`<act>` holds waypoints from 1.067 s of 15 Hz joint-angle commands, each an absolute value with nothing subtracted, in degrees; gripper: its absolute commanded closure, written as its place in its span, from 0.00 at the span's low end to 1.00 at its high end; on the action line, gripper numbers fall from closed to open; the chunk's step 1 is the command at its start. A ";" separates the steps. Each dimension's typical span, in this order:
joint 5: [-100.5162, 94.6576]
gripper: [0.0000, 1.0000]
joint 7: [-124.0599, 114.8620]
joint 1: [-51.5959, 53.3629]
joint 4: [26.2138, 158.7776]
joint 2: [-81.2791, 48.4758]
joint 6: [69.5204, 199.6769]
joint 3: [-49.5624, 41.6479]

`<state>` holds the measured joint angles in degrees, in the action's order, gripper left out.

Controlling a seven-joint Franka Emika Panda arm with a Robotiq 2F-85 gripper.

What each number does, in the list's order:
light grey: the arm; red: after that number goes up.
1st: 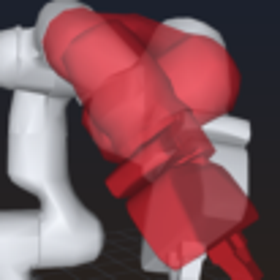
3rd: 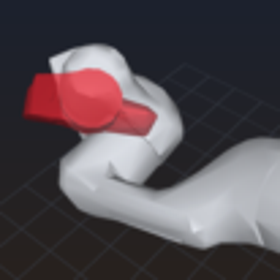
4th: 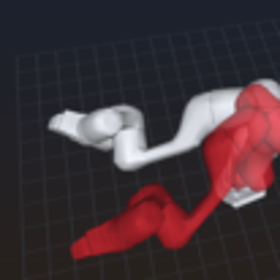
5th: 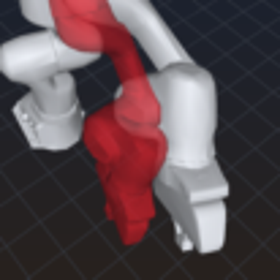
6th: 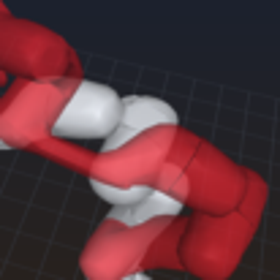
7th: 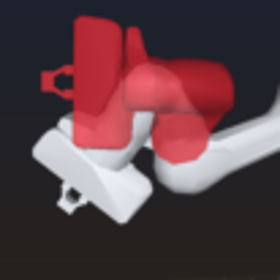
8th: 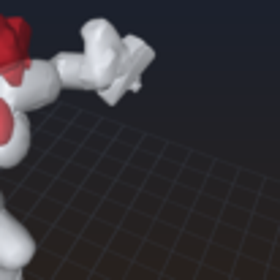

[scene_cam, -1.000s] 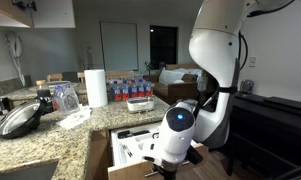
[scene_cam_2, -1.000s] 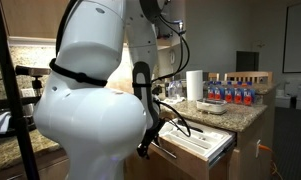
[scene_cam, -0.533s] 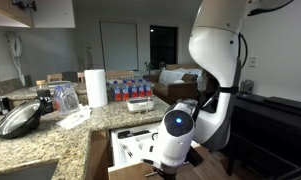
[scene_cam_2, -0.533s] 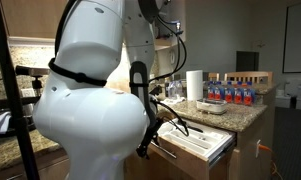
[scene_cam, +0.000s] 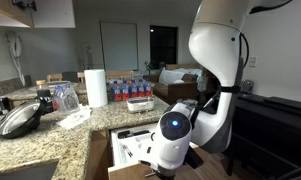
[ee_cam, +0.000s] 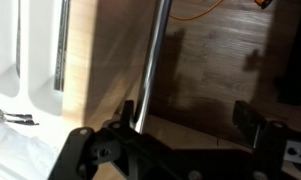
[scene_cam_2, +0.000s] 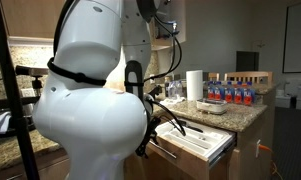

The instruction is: Open the drawer

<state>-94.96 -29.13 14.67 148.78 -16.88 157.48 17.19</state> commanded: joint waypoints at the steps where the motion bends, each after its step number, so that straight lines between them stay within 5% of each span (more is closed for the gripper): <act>1: -90.60 0.00 -28.87 17.35 154.54 -12.33 159.08 21.43; 16: -68.58 0.00 -19.11 26.98 159.08 -1.06 154.29 29.38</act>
